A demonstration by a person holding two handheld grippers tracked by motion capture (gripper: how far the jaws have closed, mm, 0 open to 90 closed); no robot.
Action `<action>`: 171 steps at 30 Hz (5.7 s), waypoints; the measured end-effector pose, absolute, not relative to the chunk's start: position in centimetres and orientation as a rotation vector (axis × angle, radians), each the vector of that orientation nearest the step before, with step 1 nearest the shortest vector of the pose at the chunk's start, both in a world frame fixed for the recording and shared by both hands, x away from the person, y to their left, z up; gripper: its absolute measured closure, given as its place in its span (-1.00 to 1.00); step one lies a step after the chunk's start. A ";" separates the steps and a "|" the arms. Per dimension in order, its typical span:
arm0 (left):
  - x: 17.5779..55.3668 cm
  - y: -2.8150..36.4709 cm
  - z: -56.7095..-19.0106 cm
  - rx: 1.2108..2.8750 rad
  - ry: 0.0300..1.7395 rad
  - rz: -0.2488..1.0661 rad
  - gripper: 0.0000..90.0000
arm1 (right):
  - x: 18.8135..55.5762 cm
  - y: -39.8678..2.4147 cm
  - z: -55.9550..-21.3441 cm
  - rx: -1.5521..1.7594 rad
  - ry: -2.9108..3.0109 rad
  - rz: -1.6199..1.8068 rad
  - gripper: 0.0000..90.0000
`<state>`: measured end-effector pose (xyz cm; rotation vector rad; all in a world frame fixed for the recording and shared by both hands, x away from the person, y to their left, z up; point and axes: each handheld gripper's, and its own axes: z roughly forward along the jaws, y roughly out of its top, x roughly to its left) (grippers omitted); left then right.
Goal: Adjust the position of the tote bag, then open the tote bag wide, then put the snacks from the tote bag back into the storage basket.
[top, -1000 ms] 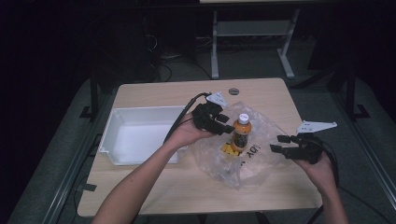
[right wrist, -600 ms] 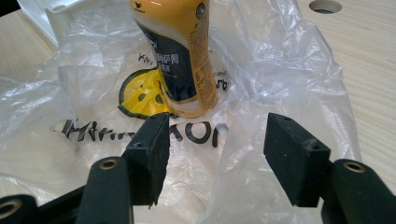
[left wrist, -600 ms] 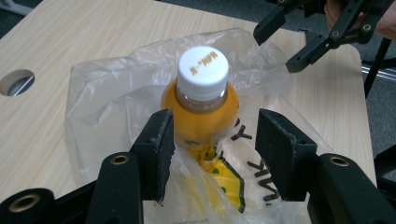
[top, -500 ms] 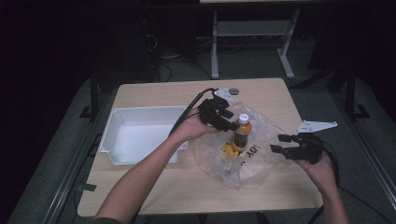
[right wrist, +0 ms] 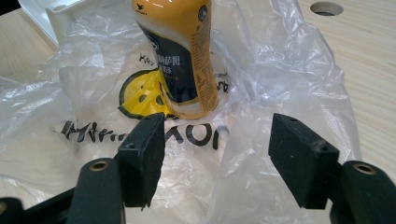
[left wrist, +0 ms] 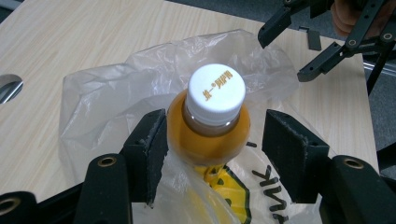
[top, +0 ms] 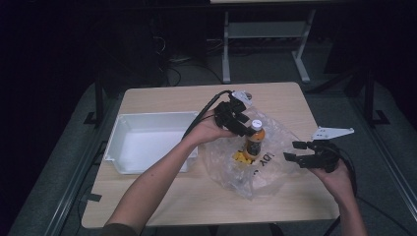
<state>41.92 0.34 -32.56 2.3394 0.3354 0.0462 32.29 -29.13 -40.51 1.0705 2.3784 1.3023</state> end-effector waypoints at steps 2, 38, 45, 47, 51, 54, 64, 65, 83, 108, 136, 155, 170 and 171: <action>42.0 0.1 -32.5 2.346 0.327 0.052 -0.12 | 32.3 -29.2 -40.5 1.069 2.376 1.303 -0.24; 43.0 -2.2 -32.6 2.414 0.270 0.043 0.26 | 32.2 -29.4 -40.7 1.075 2.361 1.261 -0.34; 42.9 -2.3 -32.5 2.425 0.243 0.052 0.30 | 32.2 -29.2 -40.7 1.076 2.361 1.258 -0.35; 42.9 -2.4 -32.4 2.428 0.234 0.051 0.30 | 32.1 -29.2 -40.7 1.077 2.361 1.259 -0.35; 43.0 -2.4 -32.4 2.436 0.225 0.047 0.31 | 32.1 -29.3 -40.7 1.070 2.357 1.261 -0.35; 43.1 -2.4 -32.4 2.434 0.221 0.047 0.31 | 32.1 -29.3 -40.7 1.074 2.352 1.263 -0.36; 42.9 -2.9 -32.1 2.454 0.204 0.053 0.32 | 32.1 -29.5 -40.6 1.087 2.342 1.266 -0.40; 42.9 -2.9 -32.1 2.453 0.203 0.056 0.32 | 32.1 -29.5 -40.6 1.089 2.342 1.266 -0.40; 42.0 -2.5 -27.8 2.416 0.180 0.133 0.32 | 32.0 -29.9 -40.8 1.098 2.333 1.271 -0.42; 39.2 -0.5 -21.6 2.402 0.150 0.184 0.32 | 31.9 -29.6 -40.7 1.089 2.334 1.273 -0.43; 37.8 4.9 -18.5 2.427 0.203 0.264 0.32 | 31.8 -29.4 -40.8 1.081 2.322 1.248 -0.42; 38.3 10.9 -19.1 2.403 0.331 0.282 0.32 | 31.4 -30.0 -40.8 1.103 2.286 1.249 -0.43; 38.6 14.6 -19.9 2.404 0.407 0.289 0.32 | 31.5 -30.3 -40.9 1.114 2.274 1.250 -0.42; 38.6 14.8 -20.0 2.399 0.418 0.288 0.32 | 31.5 -30.3 -40.9 1.115 2.274 1.250 -0.42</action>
